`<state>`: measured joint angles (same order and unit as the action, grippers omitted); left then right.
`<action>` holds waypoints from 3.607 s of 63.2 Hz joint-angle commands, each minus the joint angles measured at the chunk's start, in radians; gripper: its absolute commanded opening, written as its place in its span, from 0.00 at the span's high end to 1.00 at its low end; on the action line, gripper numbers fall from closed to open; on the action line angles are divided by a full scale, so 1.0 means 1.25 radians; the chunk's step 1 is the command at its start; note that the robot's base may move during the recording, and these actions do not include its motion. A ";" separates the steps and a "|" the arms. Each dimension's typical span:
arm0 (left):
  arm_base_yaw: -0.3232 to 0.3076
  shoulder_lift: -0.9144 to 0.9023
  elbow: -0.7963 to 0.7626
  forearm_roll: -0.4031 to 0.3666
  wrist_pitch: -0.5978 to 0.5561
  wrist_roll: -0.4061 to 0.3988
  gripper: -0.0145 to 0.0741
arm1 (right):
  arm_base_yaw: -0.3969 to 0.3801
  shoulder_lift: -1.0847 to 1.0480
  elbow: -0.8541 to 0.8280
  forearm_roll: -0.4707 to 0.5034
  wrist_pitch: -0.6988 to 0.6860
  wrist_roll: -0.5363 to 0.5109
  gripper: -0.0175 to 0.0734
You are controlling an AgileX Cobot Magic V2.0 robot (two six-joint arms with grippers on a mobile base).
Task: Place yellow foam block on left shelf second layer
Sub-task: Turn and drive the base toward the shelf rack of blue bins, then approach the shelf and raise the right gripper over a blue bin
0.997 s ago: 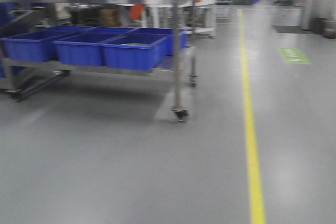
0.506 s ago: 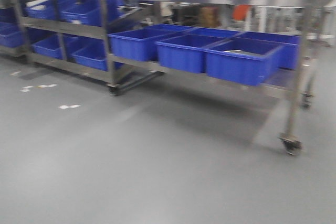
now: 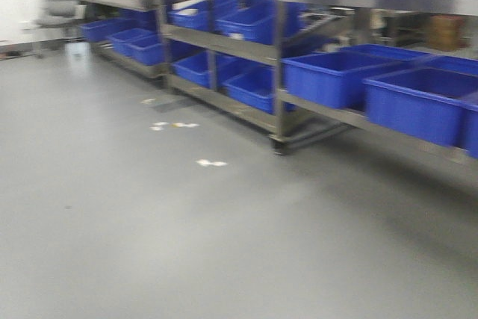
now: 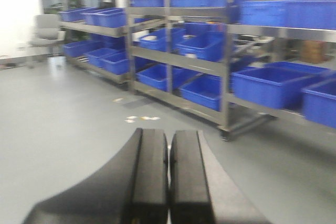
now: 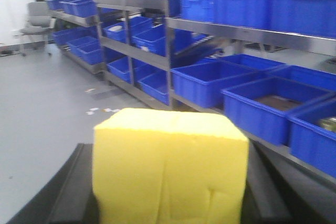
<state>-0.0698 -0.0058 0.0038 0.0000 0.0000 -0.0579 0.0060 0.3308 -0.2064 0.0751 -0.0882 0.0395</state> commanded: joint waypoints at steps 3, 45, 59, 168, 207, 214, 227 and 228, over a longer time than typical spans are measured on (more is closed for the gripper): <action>-0.001 -0.013 0.021 -0.005 -0.064 -0.003 0.70 | -0.004 0.007 -0.026 -0.007 -0.070 -0.010 0.28; -0.001 -0.013 0.021 -0.005 -0.064 -0.003 0.70 | -0.004 0.007 -0.026 -0.007 -0.070 -0.010 0.28; -0.001 -0.013 0.021 -0.005 -0.064 -0.003 0.70 | -0.004 0.007 -0.026 -0.007 -0.070 -0.010 0.28; -0.001 -0.013 0.021 -0.005 -0.064 -0.003 0.70 | -0.004 0.007 -0.026 -0.007 -0.070 -0.010 0.28; -0.001 -0.013 0.021 -0.005 -0.064 -0.003 0.70 | -0.004 0.007 -0.026 -0.007 -0.070 -0.010 0.28; -0.001 -0.013 0.021 -0.005 -0.064 -0.003 0.70 | -0.004 0.007 -0.026 -0.007 -0.070 -0.010 0.28; -0.001 -0.013 0.021 -0.005 -0.064 -0.003 0.70 | -0.004 0.007 -0.026 -0.007 -0.070 -0.010 0.28; -0.001 -0.013 0.021 -0.005 -0.064 -0.003 0.70 | -0.004 0.007 -0.026 -0.007 -0.070 -0.010 0.28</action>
<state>-0.0698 -0.0058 0.0038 0.0000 0.0000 -0.0579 0.0060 0.3308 -0.2064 0.0751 -0.0863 0.0395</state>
